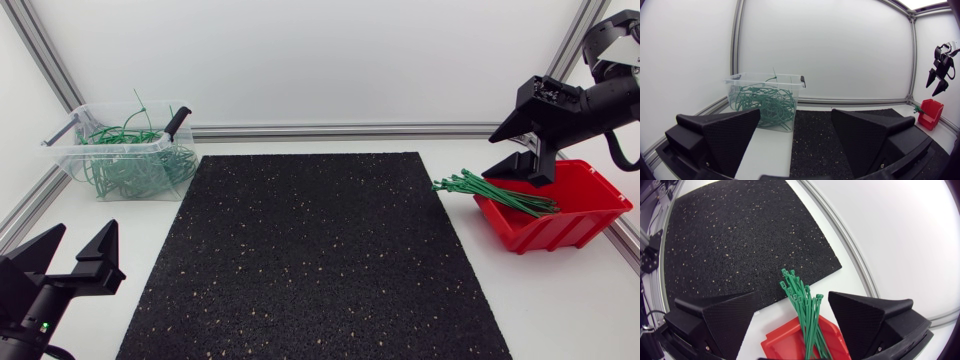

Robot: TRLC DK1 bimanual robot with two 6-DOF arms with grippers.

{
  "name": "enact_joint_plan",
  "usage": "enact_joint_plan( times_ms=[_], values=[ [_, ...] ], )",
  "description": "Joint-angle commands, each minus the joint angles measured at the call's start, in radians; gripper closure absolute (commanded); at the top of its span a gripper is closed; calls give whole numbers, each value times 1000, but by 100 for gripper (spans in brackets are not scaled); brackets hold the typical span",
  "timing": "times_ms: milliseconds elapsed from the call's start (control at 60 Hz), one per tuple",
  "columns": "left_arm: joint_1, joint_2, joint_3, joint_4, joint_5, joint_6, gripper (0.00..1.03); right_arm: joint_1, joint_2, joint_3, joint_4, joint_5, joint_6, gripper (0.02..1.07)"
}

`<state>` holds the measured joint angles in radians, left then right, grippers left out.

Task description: Take a green cable tie from the red box, thread the tail through the head to close it, then place it in the transparent bin on the left.

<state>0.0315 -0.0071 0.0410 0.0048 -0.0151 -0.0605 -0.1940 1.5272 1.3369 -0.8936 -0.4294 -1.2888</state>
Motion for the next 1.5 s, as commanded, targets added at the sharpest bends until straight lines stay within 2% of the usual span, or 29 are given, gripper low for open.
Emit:
enact_joint_plan(
  times_ms=[0,133,300,383,467,667,1183,1267,1367,1483],
  values=[
    [-5,-4,-39,-19,1,-22,4,21,21,22,-30,18,-122,7],
    [-5,-4,-39,-19,1,-22,4,45,42,24,-50,46,-187,7],
    [-5,-4,-39,-19,1,-21,4,80,65,18,-57,80,-213,20],
    [-5,-4,-39,-19,1,-21,4,97,76,2,-45,100,-218,22],
    [-7,-4,-39,-19,1,-21,4,119,85,-44,13,138,-219,35],
    [-7,-2,-39,-20,1,-21,4,140,123,-68,55,162,-224,50],
    [-7,-2,-39,-22,1,-21,4,154,197,-110,160,205,-222,52],
    [-8,-2,-39,-22,1,-21,4,156,203,-114,170,205,-221,62],
    [-8,-2,-39,-22,1,-21,4,156,212,-116,176,212,-219,63],
    [-8,-2,-39,-22,1,-21,4,157,223,-125,199,218,-219,70]
  ],
)
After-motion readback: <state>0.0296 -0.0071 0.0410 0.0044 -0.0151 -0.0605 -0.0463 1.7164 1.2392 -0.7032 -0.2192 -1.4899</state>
